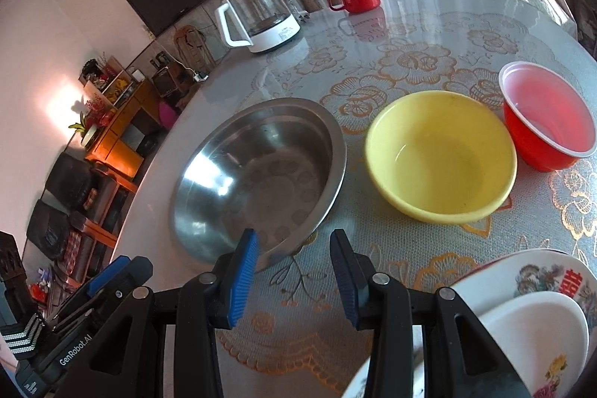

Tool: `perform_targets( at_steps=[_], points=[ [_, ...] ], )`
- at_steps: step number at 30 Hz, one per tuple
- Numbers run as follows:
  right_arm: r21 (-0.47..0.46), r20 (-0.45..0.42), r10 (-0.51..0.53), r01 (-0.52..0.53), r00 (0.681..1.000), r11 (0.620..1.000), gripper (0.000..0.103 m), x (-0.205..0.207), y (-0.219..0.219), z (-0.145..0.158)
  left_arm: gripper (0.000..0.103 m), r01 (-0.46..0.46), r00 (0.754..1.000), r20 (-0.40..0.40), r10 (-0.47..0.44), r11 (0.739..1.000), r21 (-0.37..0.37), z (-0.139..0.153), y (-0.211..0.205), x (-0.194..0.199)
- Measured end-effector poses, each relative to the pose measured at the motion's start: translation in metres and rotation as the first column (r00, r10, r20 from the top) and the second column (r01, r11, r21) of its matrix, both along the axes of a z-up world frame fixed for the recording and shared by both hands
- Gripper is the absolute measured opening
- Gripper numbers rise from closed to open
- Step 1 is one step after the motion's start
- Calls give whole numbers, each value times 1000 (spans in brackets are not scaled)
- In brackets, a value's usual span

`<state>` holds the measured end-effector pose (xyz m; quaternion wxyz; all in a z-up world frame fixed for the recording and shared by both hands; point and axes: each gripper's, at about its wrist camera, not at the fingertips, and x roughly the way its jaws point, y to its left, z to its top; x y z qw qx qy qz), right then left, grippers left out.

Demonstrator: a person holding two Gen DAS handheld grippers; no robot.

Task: Organize plates and bowls
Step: 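Grasp the rim of the steel basin with the right tool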

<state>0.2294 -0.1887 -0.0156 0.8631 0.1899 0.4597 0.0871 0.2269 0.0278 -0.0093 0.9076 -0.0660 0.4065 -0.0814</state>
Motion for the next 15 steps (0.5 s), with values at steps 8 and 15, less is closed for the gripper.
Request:
perform_targets(
  at_steps=[8, 15],
  points=[
    [-19, -34, -14, 13, 999, 1000, 36, 24, 4, -14, 53, 10, 999, -34, -10, 1000, 15, -15, -9, 39],
    [-92, -22, 31, -32, 999, 995, 27, 30, 17, -17, 42, 73, 997, -17, -73, 997, 2, -20, -20, 40]
  ],
)
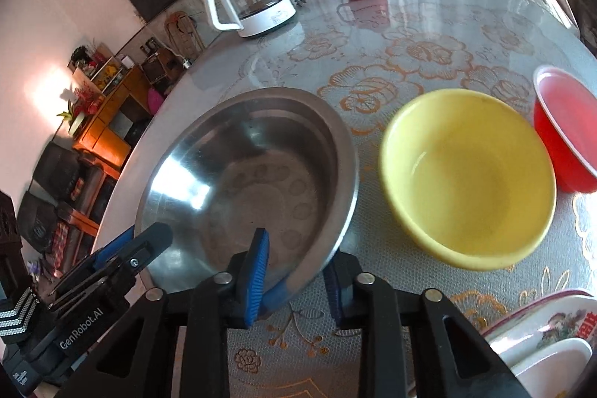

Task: Organize plates and bowls
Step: 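Grasp the rim of the steel basin with the right tool, then slide the steel basin across the table with the right tool and release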

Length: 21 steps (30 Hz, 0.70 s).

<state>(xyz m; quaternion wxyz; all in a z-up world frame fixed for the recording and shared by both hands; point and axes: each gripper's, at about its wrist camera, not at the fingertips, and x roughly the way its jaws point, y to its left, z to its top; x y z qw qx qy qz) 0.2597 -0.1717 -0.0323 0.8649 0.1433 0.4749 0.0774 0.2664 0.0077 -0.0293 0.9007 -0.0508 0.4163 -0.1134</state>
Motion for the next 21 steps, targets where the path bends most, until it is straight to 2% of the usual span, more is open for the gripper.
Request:
perform_targets(
  at_steps=[5, 9, 21],
  points=[
    [2, 2, 9, -9, 1000, 1000, 27, -3, -2, 1, 42, 9, 1000, 7, -8, 1000, -20, 2, 2, -10],
    [9, 7, 27, -27, 1000, 1000, 27, -11, 0, 5, 42, 7, 1000, 30, -7, 1000, -1, 5, 4, -26],
    [24, 25, 126, -127, 992, 992, 28, -74, 26, 11, 42, -52, 997, 57, 51, 999, 16, 12, 26, -100]
  ],
)
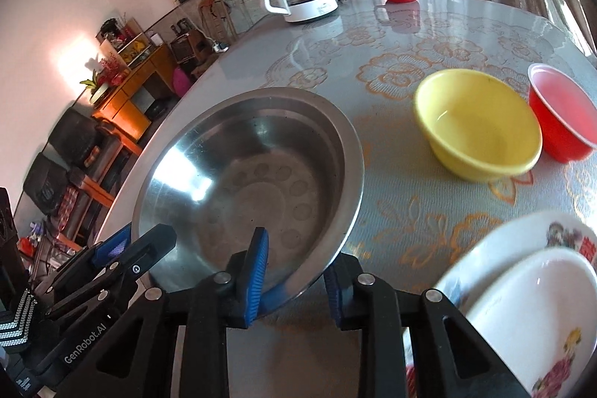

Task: Organize plates and bowls
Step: 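Slide the steel basin across the table with the right tool and release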

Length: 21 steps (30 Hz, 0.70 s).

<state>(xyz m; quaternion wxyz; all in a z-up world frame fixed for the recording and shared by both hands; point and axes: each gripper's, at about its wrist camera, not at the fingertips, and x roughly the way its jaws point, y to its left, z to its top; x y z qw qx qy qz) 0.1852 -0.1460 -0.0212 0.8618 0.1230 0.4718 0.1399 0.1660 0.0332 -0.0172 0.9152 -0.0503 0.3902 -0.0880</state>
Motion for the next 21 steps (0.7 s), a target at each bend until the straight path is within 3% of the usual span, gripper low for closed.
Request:
perform_targets(
  at_steps=[9, 21],
  points=[
    [1, 1, 57, -57, 998, 998, 28, -45, 18, -6, 43, -36, 999, -4, 36, 999, 40, -10, 12, -52],
    [-6, 10, 93, -93, 996, 996, 30, -59, 27, -9, 50, -75, 997, 33, 73, 993, 95, -11, 22, -77]
  ],
)
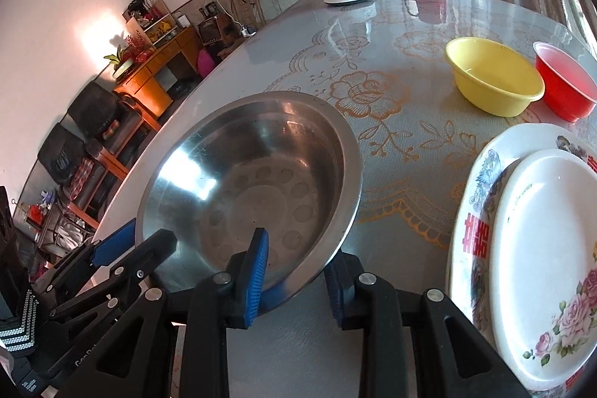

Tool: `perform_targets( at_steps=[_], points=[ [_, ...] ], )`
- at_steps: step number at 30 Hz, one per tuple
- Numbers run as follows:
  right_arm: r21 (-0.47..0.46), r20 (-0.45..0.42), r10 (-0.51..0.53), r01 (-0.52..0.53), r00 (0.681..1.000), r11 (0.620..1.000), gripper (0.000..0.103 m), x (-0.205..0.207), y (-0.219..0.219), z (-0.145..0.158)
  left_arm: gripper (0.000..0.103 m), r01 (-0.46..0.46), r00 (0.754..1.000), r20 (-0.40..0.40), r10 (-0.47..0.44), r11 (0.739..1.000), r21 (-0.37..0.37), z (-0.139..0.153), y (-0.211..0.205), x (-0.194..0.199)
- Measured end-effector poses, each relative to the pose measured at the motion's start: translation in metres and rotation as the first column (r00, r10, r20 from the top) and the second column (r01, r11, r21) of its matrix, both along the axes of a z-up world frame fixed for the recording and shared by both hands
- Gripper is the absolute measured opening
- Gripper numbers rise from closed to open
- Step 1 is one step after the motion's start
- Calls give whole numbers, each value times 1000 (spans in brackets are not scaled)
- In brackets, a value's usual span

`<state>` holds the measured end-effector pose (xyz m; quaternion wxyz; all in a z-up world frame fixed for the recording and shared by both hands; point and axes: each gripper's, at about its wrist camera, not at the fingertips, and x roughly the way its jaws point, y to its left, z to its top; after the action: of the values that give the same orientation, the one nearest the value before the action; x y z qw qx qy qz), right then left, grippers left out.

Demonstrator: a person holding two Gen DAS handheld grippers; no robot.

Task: Organize plates and bowls
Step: 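Slide the steel basin across the table with the right tool and release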

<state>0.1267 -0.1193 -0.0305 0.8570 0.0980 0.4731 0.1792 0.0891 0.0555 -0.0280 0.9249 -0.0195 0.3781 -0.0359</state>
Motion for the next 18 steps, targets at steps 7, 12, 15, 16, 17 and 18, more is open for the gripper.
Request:
perform_targets(
  at_steps=[7, 12, 15, 16, 17, 18],
  points=[
    [30, 0, -16, 16, 1000, 999, 33, -6, -6, 1, 50, -31, 999, 31, 31, 1000, -1, 11, 7, -9],
    [35, 30, -37, 36, 999, 999, 33, -13, -15, 10, 50, -39, 997, 63, 39, 999, 12, 20, 8, -16],
    [45, 48, -53, 50, 997, 998, 33, -14, -23, 16, 50, -28, 997, 74, 27, 999, 16, 25, 5, -17],
    [47, 54, -60, 57, 997, 997, 33, -14, -25, 18, 50, -24, 997, 78, 23, 1000, 18, 26, 5, -18],
    [49, 58, -67, 64, 996, 997, 33, -14, -29, 19, 50, -16, 997, 81, 15, 1000, 22, 28, 3, -18],
    [51, 62, -74, 71, 995, 996, 33, -14, -32, 21, 50, -11, 996, 85, 8, 1000, 26, 29, 1, -19]
  ],
)
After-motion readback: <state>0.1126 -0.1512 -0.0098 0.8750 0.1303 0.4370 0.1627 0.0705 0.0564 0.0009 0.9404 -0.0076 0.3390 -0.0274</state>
